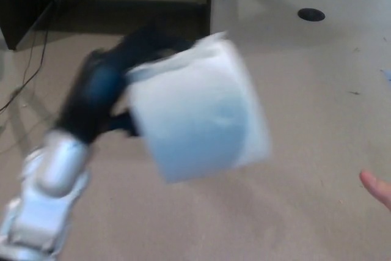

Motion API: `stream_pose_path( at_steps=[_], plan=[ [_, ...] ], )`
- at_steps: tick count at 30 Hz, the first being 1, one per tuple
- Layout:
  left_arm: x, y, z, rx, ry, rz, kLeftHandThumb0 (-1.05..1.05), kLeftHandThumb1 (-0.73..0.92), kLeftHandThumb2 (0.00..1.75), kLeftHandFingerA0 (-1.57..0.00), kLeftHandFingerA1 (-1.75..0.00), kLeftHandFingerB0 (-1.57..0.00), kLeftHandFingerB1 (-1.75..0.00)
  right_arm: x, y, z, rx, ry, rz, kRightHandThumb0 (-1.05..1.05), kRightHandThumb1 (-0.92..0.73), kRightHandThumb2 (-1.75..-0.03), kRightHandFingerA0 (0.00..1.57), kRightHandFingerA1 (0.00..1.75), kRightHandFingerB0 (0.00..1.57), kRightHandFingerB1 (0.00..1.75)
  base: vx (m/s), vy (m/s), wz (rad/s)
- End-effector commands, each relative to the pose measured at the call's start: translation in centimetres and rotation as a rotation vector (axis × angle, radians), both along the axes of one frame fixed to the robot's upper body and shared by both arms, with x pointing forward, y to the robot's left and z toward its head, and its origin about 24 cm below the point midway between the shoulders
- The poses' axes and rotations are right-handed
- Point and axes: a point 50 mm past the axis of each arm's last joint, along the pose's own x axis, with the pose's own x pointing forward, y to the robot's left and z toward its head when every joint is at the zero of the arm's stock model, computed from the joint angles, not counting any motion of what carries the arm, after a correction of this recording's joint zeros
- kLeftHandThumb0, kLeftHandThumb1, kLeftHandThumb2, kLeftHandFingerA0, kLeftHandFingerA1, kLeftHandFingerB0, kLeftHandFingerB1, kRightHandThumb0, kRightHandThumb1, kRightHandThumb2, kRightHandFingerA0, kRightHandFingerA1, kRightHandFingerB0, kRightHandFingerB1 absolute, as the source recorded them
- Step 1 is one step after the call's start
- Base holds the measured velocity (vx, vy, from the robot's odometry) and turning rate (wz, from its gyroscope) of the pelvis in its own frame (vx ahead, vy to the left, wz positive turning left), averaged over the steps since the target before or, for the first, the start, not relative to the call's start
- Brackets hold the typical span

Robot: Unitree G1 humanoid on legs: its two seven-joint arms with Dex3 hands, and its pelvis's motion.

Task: A person is holding a toilet paper roll and the robot extends its left hand to grab the roll by inserting its thumb into the gap in the middle and brings its hand down by its side. Then it extends its arm again to hand the toilet paper roll back to the person.

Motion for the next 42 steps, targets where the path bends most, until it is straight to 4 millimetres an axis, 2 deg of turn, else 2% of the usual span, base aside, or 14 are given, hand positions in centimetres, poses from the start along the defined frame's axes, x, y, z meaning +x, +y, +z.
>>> stream_pose_path(
  at_steps=[1, 15, 18, 19, 20, 23, 24, 26, 27, 28, 29, 31, 40, 42],
  plan=[
    [-1.5, -10.2, 3.6, 0.196, -0.061, -0.121, -0.19, 0.76, 0.71, -0.75, -1.55, -0.70, -1.38, 0.7, -0.3, 0.5, 0.002, 0.001, 0.003, -0.35, -0.66, -0.60, 0.68, 0.64, 0.50, 0.42, 0.00, 0.000, 0.00],
    [-5.1, -17.8, 2.9, 0.212, -0.116, -0.249, -0.17, 0.70, 0.63, -0.78, -1.42, -0.84, -1.09, 1.3, 0.8, 0.4, 0.027, 0.013, 0.011, -0.35, -0.67, -0.60, 0.66, 0.57, 0.48, 0.40, 0.00, 0.000, 0.00],
    [-5.6, -17.9, 2.3, 0.227, -0.121, -0.239, -0.17, 0.69, 0.63, -0.74, -1.51, -0.75, -1.31, 1.7, 1.1, 0.5, 0.027, 0.011, 0.025, -0.35, -0.68, -0.60, 0.66, 0.61, 0.47, 0.40, 0.00, 0.000, 0.00],
    [-5.7, -17.8, 2.1, 0.246, -0.119, -0.236, -0.14, 0.70, 0.60, -0.75, -1.49, -0.74, -1.31, 1.8, 1.2, 0.5, 0.028, 0.011, 0.027, -0.41, -0.55, -0.85, 0.62, 0.68, 0.42, 0.53, 0.00, 0.000, 0.00],
    [-5.7, -17.7, 1.8, 0.248, -0.121, -0.236, -0.13, 0.69, 0.63, -0.75, -1.49, -0.75, -1.29, 1.9, 1.2, 0.6, 0.032, 0.008, 0.032, -0.35, -0.68, -0.60, 0.65, 0.59, 0.47, 0.41, 0.00, 0.000, 0.00],
    [-5.7, -17.5, 1.2, 0.248, -0.095, -0.241, -0.23, 0.63, 0.69, -0.80, -1.39, -0.83, -1.13, 2.1, 1.4, 0.7, 0.047, 0.001, 0.032, -0.41, -0.54, -0.84, 0.60, 0.66, 0.40, 0.53, 0.00, 0.000, 0.00],
    [-5.7, -17.4, 1.1, 0.248, -0.074, -0.243, -0.21, 0.65, 0.69, -0.80, -1.36, -0.84, -1.09, 2.2, 1.3, 0.8, 0.043, 0.000, 0.033, -0.35, -0.67, -0.60, 0.64, 0.55, 0.45, 0.40, 0.00, 0.000, 0.00],
    [-5.6, -17.3, 1.0, 0.244, -0.052, -0.236, -0.18, 0.70, 0.63, -0.80, -1.39, -0.87, -0.72, 2.3, 1.3, 0.9, 0.039, -0.004, 0.038, -0.41, -0.55, -0.84, 0.60, 0.65, 0.40, 0.52, 0.00, 0.000, 0.00],
    [-5.6, -17.2, 1.0, 0.245, -0.042, -0.228, -0.21, 0.68, 0.60, -0.81, -1.14, -0.75, -0.46, 2.4, 1.3, 0.9, 0.039, -0.006, 0.041, -0.41, -0.55, -0.84, 0.60, 0.65, 0.39, 0.52, 0.00, 0.000, 0.00],
    [-5.5, -16.7, 0.8, 0.305, -0.024, -0.197, -0.30, 0.39, 0.91, 0.00, -0.48, -0.01, -0.50, 2.6, 1.4, 1.0, 0.040, -0.006, 0.034, -0.42, -0.55, -0.84, 0.60, 0.64, 0.39, 0.51, 0.00, 0.000, 0.00],
    [-5.5, -16.6, 0.8, 0.320, -0.013, -0.193, -0.64, 0.39, 0.69, -0.11, -0.24, 0.00, -0.08, 2.7, 1.4, 1.0, 0.038, -0.007, 0.035, -0.42, -0.55, -0.84, 0.59, 0.64, 0.39, 0.51, 0.00, 0.000, 0.00],
    [-5.5, -16.4, 0.8, 0.324, 0.011, -0.198, -0.67, 0.42, 0.72, 0.00, -0.04, 0.00, -0.05, 2.7, 1.4, 1.1, 0.034, -0.007, 0.042, -0.42, -0.55, -0.84, 0.59, 0.64, 0.39, 0.52, 0.00, 0.000, 0.00],
    [-4.0, -13.5, 1.7, 0.358, 0.079, -0.203, -0.76, 0.46, 0.82, 0.00, 0.00, 0.00, 0.00, 2.6, 1.2, 1.1, 0.029, -0.006, 0.045, -0.38, -0.67, -0.60, 0.65, 0.58, 0.46, 0.40, 0.00, 0.000, 0.00],
    [-3.6, -12.6, 2.3, 0.358, 0.091, -0.201, -0.81, 0.45, 0.56, 0.00, 0.00, 0.00, 0.00, 2.7, 1.2, 1.2, 0.033, -0.008, 0.040, -0.37, -0.67, -0.60, 0.65, 0.58, 0.46, 0.40, 0.00, 0.000, 0.00]
  ],
)
